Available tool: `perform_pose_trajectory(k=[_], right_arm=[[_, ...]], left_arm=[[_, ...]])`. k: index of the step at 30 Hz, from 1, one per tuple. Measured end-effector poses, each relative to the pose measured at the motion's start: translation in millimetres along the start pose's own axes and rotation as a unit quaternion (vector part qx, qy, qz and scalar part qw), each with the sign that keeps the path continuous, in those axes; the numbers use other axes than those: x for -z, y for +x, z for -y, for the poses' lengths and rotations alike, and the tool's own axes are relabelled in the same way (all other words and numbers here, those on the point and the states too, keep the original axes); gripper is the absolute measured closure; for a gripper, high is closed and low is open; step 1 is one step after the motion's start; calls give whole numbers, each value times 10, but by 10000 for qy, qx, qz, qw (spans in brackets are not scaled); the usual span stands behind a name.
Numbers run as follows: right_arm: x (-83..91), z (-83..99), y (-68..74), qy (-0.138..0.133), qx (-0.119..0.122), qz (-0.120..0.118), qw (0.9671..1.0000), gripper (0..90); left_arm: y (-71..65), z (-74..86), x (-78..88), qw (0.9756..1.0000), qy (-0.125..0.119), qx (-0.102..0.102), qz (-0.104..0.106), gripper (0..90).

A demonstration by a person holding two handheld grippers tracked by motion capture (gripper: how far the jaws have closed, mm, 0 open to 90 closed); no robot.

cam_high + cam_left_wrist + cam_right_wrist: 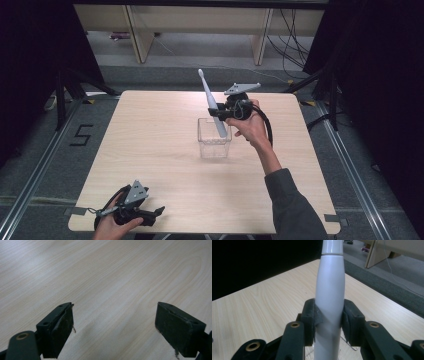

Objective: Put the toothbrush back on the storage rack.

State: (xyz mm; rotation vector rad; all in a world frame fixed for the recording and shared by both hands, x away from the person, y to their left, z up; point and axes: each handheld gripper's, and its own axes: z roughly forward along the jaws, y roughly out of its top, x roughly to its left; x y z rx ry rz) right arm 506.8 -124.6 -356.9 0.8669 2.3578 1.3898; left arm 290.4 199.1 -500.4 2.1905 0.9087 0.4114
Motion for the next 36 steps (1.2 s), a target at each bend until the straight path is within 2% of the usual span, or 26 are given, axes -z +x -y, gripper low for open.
perform_pose_trajectory(k=[1, 2, 5, 6, 7, 8, 9, 10, 13, 14, 15, 16, 18, 20, 21, 22, 25, 26, 27, 28, 29, 31, 32, 33, 34, 36], right_arm=[[-8, 1, -27, 18, 108, 19, 9999, 665], [-16, 6, -22, 92, 28, 13, 10000, 665], [-72, 29, -39, 140, 21, 22, 9999, 665], [-97, 39, -58, 95, 130, 79, 9998, 665], [-107, 45, -60, 183, 105, 62, 9998, 666], [-137, 63, -51, 157, 46, 68, 9998, 665], [-142, 71, -54, 257, 61, 65, 9996, 665], [-160, 81, -61, 272, 137, 97, 9995, 665], [-219, 111, -55, 321, 150, 165, 9992, 665], [-223, 112, -63, 410, 188, 142, 9989, 665], [-247, 123, -56, 367, 174, 153, 9991, 665], [-252, 126, -58, 467, 165, 122, 9987, 665], [-280, 145, -63, 471, 217, 118, 9986, 665], [-303, 176, -44, 522, 77, 80, 9986, 665], [-322, 193, -63, 484, 205, 98, 9986, 665], [-341, 216, -47, 516, 75, 80, 9986, 665], [-373, 261, -63, 607, 169, 92, 9980, 665], [-385, 271, -57, 684, 133, 38, 9976, 665], [-403, 282, -60, 643, 205, 119, 9977, 665], [-402, 283, -63, 741, 257, 147, 9968, 665], [-418, 292, -46, 744, 171, 146, 9970, 665], [-431, 299, -53, 778, 256, 131, 9966, 665], [-447, 310, -37, 792, 162, 74, 9967, 665], [-449, 312, -46, 830, 223, 99, 9963, 665], [-471, 331, -34, 764, 187, 128, 9968, 665], [-473, 339, -35, 935, 125, 76, 9955, 665]], left_arm=[[0, -1, 0, 10000, -1, 2, 1, 149], [-1, -1, 0, 10000, -1, -2, 1, 148], [-1, 0, 1, 10000, -4, -3, 1, 149], [-4, 0, -3, 10000, -39, 37, -16, 149], [-1, 0, -2, 10000, -26, 22, -41, 149], [-3, 0, -1, 10000, -43, 42, -45, 149], [-4, 0, -1, 10000, -46, 46, -47, 149], [-4, -1, -1, 10000, -43, 44, -46, 149], [-13, -1, -4, 9999, -79, 74, -4, 149], [-13, 0, -4, 9999, -77, 70, 0, 149], [-13, 0, -4, 9999, -80, 71, -2, 148], [-13, 0, -2, 9999, -78, 71, -1, 149], [-13, -1, 0, 9999, -86, 72, -4, 149], [-13, -1, 0, 9999, -83, 70, -7, 148], [-22, 1, -8, 9998, -133, 128, 1, 149], [-22, 1, -8, 9998, -127, 122, 2, 149], [-22, 2, -7, 9998, -124, 124, 3, 149], [-22, 2, -7, 9999, -121, 122, 2, 149], [-21, 2, -7, 9999, -122, 116, 2, 149], [-21, 2, -7, 9999, -121, 116, 0, 149], [-21, 2, -6, 9999, -124, 116, 1, 149], [-22, 0, -6, 9998, -129, 118, 0, 149], [-21, 1, -6, 9999, -123, 108, 2, 149], [-23, 3, -6, 9999, -119, 115, 1, 149], [-25, 4, -5, 9999, -124, 120, -8, 149], [-23, 4, -4, 9998, -129, 121, 3, 148]])
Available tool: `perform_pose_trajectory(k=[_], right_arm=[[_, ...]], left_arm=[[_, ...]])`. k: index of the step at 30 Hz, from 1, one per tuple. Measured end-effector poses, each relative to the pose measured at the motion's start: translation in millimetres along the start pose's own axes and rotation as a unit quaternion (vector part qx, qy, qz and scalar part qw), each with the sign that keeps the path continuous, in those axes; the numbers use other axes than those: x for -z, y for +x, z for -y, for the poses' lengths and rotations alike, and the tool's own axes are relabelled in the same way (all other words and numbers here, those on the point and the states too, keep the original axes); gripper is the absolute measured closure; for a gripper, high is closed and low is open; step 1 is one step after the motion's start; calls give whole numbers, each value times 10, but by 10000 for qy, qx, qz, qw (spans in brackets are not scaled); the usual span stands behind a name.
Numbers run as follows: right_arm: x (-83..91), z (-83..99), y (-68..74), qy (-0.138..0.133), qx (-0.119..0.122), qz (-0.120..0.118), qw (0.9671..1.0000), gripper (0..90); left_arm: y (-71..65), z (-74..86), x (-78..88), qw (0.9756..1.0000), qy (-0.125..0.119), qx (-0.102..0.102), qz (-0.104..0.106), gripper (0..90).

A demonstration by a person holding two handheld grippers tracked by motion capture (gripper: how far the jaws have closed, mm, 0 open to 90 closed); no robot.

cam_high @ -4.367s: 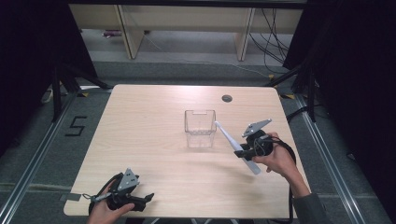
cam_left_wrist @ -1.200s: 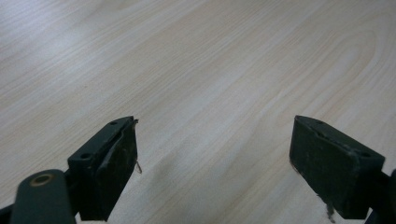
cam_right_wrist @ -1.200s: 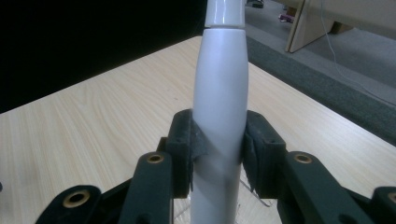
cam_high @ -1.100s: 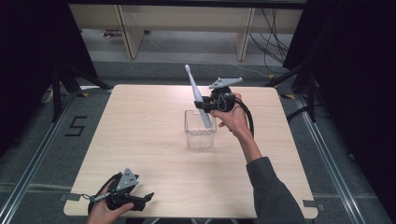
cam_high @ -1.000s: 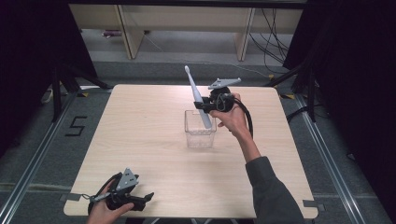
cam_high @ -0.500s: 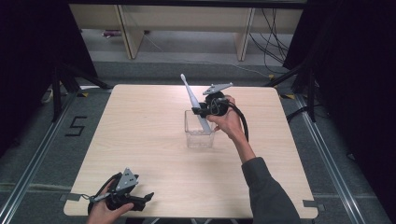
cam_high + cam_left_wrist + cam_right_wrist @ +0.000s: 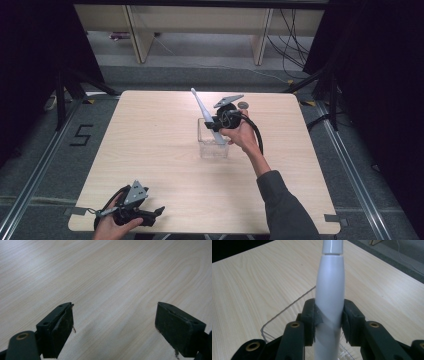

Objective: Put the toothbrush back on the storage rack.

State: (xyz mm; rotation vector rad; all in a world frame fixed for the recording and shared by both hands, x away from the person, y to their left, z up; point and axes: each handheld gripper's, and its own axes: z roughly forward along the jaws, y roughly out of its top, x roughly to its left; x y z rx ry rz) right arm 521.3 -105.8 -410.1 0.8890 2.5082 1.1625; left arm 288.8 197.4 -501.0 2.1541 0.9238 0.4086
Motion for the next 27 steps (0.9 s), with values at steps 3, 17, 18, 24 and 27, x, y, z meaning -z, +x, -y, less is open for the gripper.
perform_pose_trajectory(k=[3, 17, 18, 24, 27], right_arm=[[-26, 17, 0, 17, 55, 6, 10000, 665], [-144, 23, 38, 303, 226, 83, 9993, 664], [-142, 21, 31, 386, 303, 85, 9988, 664], [-181, 12, 111, 699, 75, 232, 9973, 664], [-210, 11, 116, 743, 109, 264, 9968, 664]], left_arm=[[2, -2, 0, 10000, 7, -17, 0, 149], [2, 1, 0, 10000, -2, -17, -5, 149], [0, -1, 0, 10000, 0, -15, -2, 149], [1, -1, 1, 10000, 6, -13, -1, 149], [1, 0, 1, 10000, 2, -14, 2, 149]])
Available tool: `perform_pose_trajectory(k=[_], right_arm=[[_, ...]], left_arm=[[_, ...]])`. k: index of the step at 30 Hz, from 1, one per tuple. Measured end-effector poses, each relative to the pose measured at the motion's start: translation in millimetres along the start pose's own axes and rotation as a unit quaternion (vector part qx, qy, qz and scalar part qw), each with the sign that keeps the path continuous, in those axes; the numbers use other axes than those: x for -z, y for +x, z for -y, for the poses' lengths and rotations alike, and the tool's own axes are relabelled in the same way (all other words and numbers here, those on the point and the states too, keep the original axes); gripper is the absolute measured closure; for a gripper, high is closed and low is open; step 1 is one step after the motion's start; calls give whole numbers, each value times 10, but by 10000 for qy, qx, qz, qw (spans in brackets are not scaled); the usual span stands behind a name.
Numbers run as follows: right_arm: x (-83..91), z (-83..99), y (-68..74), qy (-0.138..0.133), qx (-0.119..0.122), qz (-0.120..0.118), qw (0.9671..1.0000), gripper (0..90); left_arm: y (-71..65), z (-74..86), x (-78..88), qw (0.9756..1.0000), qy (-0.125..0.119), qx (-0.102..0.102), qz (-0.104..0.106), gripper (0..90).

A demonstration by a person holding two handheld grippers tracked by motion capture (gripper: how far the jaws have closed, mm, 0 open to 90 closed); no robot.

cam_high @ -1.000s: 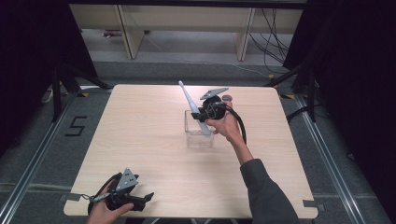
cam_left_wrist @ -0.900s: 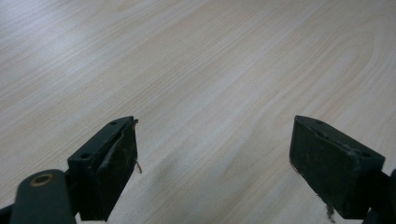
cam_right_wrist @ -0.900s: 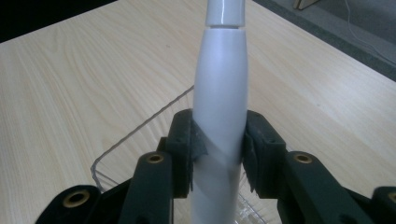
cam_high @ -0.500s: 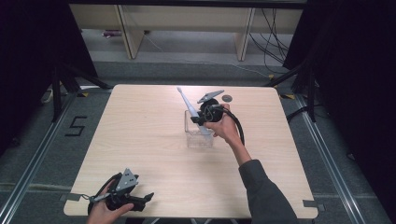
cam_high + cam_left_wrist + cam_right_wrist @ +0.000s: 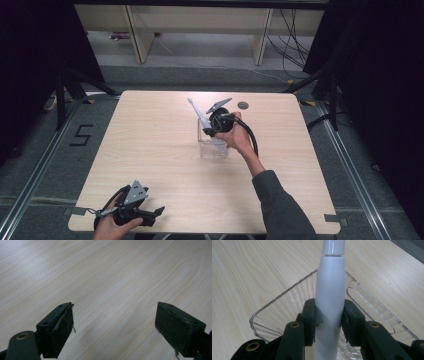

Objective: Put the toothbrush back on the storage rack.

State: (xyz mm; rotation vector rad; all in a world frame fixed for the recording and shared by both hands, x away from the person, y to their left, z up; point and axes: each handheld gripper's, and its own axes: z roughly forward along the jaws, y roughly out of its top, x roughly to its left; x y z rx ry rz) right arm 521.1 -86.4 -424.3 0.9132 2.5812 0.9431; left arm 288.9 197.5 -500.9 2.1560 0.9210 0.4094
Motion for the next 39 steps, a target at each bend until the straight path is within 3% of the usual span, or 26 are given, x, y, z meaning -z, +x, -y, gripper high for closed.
perform_pose_trajectory(k=[2, 6, 12, 13, 15, 19, 20, 21, 22, 23, 24, 26, 27, 30, 31, 33, 34, 35, 36, 37, 39], right_arm=[[-9, -12, -19, -13, 303, -28, 9995, 663], [-27, -7, 3, 145, 202, 28, 9997, 663], [-71, -10, -12, 144, 287, 25, 9995, 662], [-65, -12, 5, 242, 140, 6, 9996, 662], [-74, -13, -1, 207, 222, 75, 9995, 661], [-74, -8, 37, 416, -190, -19, 9989, 659], [-91, -4, 25, 357, -94, -56, 9993, 658], [-100, -5, -2, 248, 195, 59, 9995, 655], [-81, -1, 21, 335, -12, 84, 9994, 644], [-57, -10, 37, 312, -201, -50, 9993, 637], [-54, -9, -9, 83, 104, 37, 9999, 636], [-6, -28, -24, -8, 177, 20, 9998, 612], [21, -28, -4, 14, -22, 63, 10000, 592], [115, -35, 9, -27, -166, 70, 9998, 565], [116, -37, -17, -232, 70, 11, 9997, 557], [167, -39, -36, -287, 104, -7, 9995, 541], [171, -38, -28, -371, 3, -1, 9993, 530], [208, -39, -32, -294, -70, 46, 9995, 524], [228, -37, -14, -233, -293, 9, 9993, 520], [245, -34, -16, -237, -331, 21, 9992, 512], [251, -29, -60, -433, -5, -2, 9991, 484]], left_arm=[[0, 0, 0, 10000, 7, -2, -1, 149], [-2, 0, -2, 10000, 13, -3, 4, 149], [-1, 1, -3, 10000, 12, 6, 2, 149], [-2, 1, -3, 10000, 15, 6, 4, 149], [-3, 0, -2, 10000, 14, 3, 10, 149], [-1, 0, -1, 10000, 5, 3, 7, 149], [0, 1, -2, 10000, 7, 4, 5, 149], [0, 1, -2, 10000, 14, 5, 4, 149], [0, 1, -2, 10000, 12, 5, 7, 149], [-1, 1, -1, 10000, 8, 6, 7, 149], [-1, 1, -2, 10000, 8, 8, 6, 149], [-1, 0, -2, 10000, 13, 1, 2, 149], [1, 0, -1, 10000, 16, -10, 0, 149], [0, 0, -2, 10000, 15, -1, -3, 149], [-1, 0, -3, 10000, 14, 3, -3, 149], [-2, 1, -4, 10000, 17, 7, -3, 149], [-2, 1, -5, 10000, 20, 3, -1, 149], [-1, 1, -5, 10000, 25, 1, 0, 149], [-2, 1, -5, 10000, 24, 4, 2, 149], [-1, 1, -5, 10000, 26, 2, 1, 149], [-1, 4, -7, 10000, 7, 14, -1, 148]])
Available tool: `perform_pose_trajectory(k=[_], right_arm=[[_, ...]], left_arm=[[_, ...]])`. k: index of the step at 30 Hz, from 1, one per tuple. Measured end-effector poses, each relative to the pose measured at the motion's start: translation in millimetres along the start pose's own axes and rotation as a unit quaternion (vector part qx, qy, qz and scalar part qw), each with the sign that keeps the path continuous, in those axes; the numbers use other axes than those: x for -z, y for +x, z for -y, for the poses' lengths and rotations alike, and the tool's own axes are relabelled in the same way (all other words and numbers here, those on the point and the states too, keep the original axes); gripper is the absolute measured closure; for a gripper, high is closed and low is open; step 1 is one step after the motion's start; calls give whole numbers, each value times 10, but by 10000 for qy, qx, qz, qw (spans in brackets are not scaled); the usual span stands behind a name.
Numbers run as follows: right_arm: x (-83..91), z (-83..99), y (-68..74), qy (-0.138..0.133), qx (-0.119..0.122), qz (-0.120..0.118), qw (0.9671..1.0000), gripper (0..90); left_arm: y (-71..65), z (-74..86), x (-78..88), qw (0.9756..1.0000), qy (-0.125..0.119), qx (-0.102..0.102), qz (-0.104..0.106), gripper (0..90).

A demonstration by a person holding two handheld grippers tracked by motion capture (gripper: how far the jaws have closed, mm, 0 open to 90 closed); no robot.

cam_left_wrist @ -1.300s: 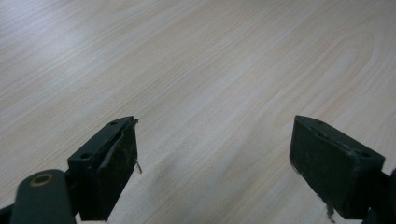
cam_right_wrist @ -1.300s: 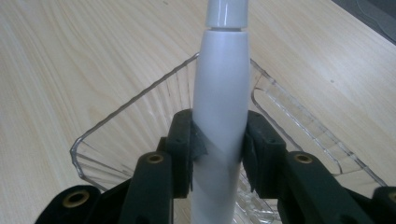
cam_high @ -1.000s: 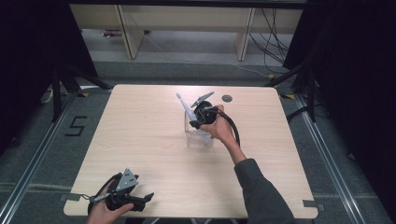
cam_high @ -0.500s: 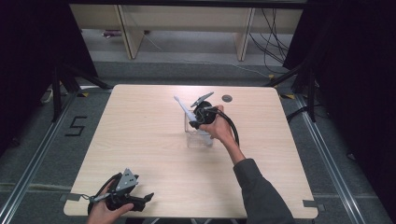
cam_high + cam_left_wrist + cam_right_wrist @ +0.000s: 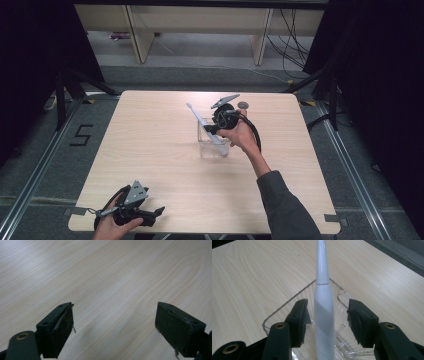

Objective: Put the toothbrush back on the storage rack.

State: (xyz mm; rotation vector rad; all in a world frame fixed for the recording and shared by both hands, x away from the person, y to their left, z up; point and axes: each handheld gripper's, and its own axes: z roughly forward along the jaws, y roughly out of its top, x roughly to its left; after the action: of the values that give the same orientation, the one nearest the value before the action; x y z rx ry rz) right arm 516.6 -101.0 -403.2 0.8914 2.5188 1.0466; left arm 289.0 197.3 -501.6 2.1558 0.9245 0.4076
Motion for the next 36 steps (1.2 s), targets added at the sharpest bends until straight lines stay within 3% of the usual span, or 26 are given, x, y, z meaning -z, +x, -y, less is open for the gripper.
perform_pose_trajectory(k=[2, 3, 7, 8, 13, 15, 17, 26, 27, 28, 31, 34, 36], right_arm=[[10, 4, 11, -117, -109, 3, 9999, 465], [29, 7, 1, -129, -19, 3, 9999, 462], [92, 12, 25, -204, -112, -29, 9997, 442], [113, 14, 14, -178, -31, 3, 9998, 437], [197, 37, 41, -262, -225, 27, 9994, 412], [225, 45, 19, -372, -24, 42, 9993, 404], [255, 58, 37, -393, -171, 1, 9991, 395], [395, 86, 44, -623, -78, -30, 9980, 378], [410, 98, 67, -601, -208, -35, 9980, 378], [421, 105, 57, -599, -99, -24, 9982, 377], [431, 137, 69, -669, -115, -53, 9977, 377], [458, 164, 78, -737, -167, -73, 9971, 376], [485, 176, 61, -766, -53, -37, 9970, 375]], left_arm=[[0, -2, 1, 10000, 11, 3, -6, 149], [0, 0, 1, 10000, 1, 3, -2, 149], [-1, 0, 0, 10000, -1, 1, -2, 149], [-1, 0, 0, 10000, 3, -2, -3, 149], [10, -1, 6, 10000, 57, -66, -15, 149], [8, -1, 5, 10000, 57, -57, -14, 149], [-1, -1, 0, 10000, 4, -4, -5, 149], [2, -2, 2, 10000, 16, -7, -17, 149], [10, -3, 8, 10000, 65, -60, -24, 149], [9, -2, 8, 10000, 63, -58, -26, 149], [2, -1, 2, 10000, 11, -6, -23, 149], [19, -4, 14, 9999, 101, -87, -48, 149], [18, 1, 10, 9999, 71, -99, -58, 149]])
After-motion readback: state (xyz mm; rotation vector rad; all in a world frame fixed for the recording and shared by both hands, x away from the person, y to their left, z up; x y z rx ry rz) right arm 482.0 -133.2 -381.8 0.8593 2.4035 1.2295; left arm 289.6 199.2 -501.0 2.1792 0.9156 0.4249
